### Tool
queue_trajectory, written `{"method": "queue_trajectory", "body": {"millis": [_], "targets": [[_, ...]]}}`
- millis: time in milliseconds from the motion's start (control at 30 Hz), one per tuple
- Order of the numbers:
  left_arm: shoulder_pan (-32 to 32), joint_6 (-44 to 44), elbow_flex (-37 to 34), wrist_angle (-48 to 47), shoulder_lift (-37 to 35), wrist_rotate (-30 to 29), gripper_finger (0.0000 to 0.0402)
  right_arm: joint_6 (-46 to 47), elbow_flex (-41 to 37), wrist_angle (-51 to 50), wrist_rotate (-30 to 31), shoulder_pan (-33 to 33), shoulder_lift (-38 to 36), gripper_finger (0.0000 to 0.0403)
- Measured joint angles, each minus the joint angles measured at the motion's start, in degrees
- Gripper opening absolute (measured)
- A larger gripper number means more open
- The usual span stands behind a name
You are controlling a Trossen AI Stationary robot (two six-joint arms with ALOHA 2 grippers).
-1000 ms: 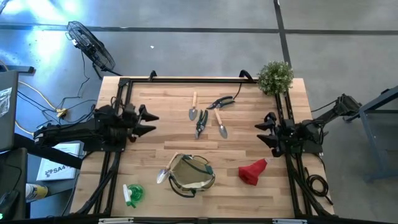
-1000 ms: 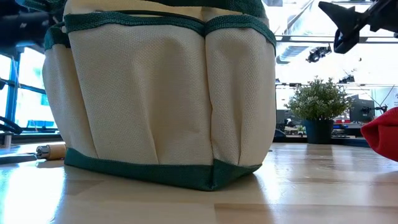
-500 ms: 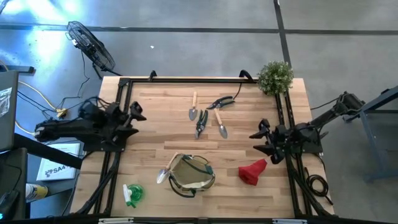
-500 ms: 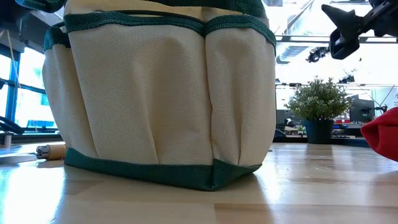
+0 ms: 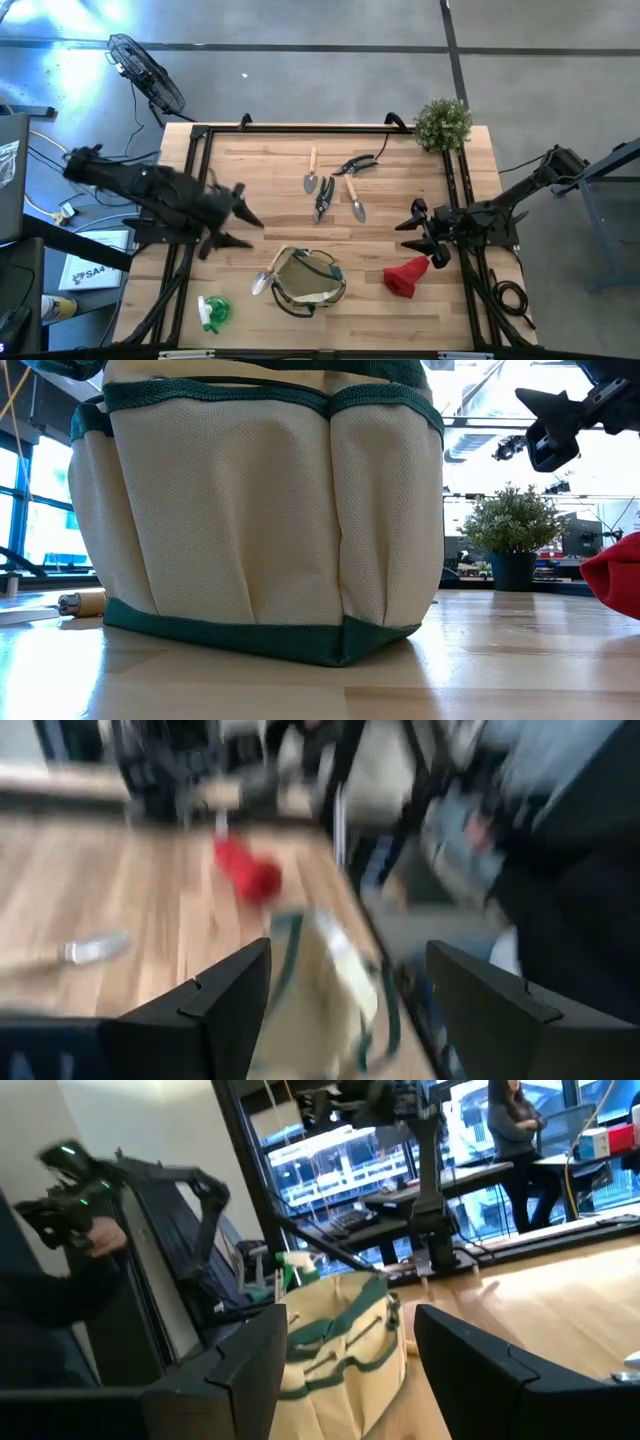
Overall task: Pick & Place Garden tools in Gardening bag
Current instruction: Put the spray bottle into the gardening bag
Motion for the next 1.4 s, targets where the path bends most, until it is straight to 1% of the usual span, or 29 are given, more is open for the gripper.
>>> {"method": "queue_trajectory", "body": {"millis": [67, 133, 200, 233, 333, 400, 433, 533, 600, 733, 800, 933, 1067, 1200, 1233, 1300, 1400], "targets": [[-2.5, -3.5, 6.8, -9.8, 6.2, -4.5, 0.0260, 0.0, 0.0, 0.1, 0.1, 0.0, 0.4, 0.0212], [-3.9, -8.8, 13.8, -20.3, 12.3, -10.2, 0.0260, 0.3, 0.0, 0.1, 0.1, 0.0, 0.7, 0.0212], [-4.3, -16.5, 20.7, -31.1, 18.2, -14.4, 0.0260, 2.1, 0.0, 0.0, 0.1, 0.0, 0.9, 0.0213], [-4.2, -21.0, 23.9, -36.3, 20.8, -15.5, 0.0260, 3.2, 0.0, 0.0, 0.1, 0.0, 1.1, 0.0213], [-4.2, -32.7, 32.1, -50.7, 28.0, -15.3, 0.0260, 6.3, 0.0, -0.3, 0.0, 0.0, 1.5, 0.0213], [-4.2, -39.6, 35.7, -58.3, 31.7, -13.6, 0.0260, 7.5, 0.0, -0.3, -1.3, 0.0, 1.6, 0.0213], [-4.2, -42.8, 36.5, -60.5, 33.2, -12.5, 0.0260, 7.5, 0.0, -0.3, -1.8, 0.0, 1.6, 0.0213], [-4.3, -46.4, 36.3, -58.6, 34.9, -7.0, 0.0260, 8.5, 0.0, 0.1, -3.0, 0.0, 1.6, 0.0213], [-4.7, -50.6, 36.5, -60.1, 35.9, -3.8, 0.0260, 10.3, 0.0, 0.4, -2.7, 0.0, 1.6, 0.0213], [-6.7, -52.9, 35.1, -59.7, 37.0, -1.6, 0.0260, 14.6, 0.0, 0.3, -3.5, 0.1, 2.2, 0.0213], [-8.1, -55.2, 34.4, -59.9, 36.4, 0.4, 0.0260, 16.4, 0.0, 0.3, -3.5, 0.7, 2.8, 0.0213], [-13.7, -63.7, 32.9, -59.8, 36.0, 4.0, 0.0260, 19.4, 0.0, 0.2, -1.9, 2.8, 4.8, 0.0213], [-21.3, -75.0, 32.9, -59.9, 35.8, 4.6, 0.0260, 21.1, 0.0, 1.4, 1.5, 5.3, 7.2, 0.0213], [-28.9, -88.4, 32.8, -59.9, 36.0, 4.0, 0.0260, 20.9, 0.0, 3.4, 4.7, 7.1, 9.6, 0.0213], [-30.4, -89.7, 32.8, -59.9, 36.1, 4.1, 0.0260, 20.5, 0.0, 3.8, 5.1, 7.4, 10.2, 0.0213], [-33.5, -88.4, 32.8, -59.9, 36.2, 4.1, 0.0260, 19.9, 0.0, 4.6, 5.6, 7.7, 11.3, 0.0213], [-37.6, -80.2, 32.8, -60.0, 36.2, 4.2, 0.0260, 19.0, 0.0, 5.4, 7.1, 7.6, 12.7, 0.0213]]}}
